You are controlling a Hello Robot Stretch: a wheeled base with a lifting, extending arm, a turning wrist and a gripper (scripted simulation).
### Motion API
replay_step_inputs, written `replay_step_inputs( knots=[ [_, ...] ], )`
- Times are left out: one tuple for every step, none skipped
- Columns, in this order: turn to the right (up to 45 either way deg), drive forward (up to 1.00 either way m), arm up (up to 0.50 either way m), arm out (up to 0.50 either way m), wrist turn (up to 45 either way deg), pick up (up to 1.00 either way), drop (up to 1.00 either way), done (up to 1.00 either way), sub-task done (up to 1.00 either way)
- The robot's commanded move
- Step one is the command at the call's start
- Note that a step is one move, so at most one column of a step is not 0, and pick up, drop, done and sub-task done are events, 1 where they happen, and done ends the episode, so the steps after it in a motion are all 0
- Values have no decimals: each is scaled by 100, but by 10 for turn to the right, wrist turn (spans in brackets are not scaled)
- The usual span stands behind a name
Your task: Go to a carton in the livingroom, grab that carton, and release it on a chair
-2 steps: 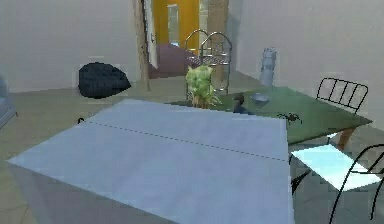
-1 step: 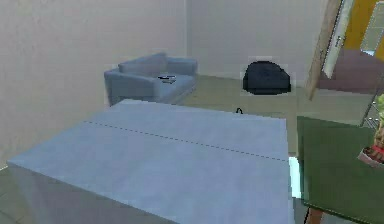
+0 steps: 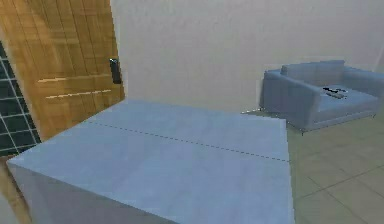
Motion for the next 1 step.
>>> replay_step_inputs(
  knots=[
    [-420,0,0,0,0,0,0,0,0]
  ],
)
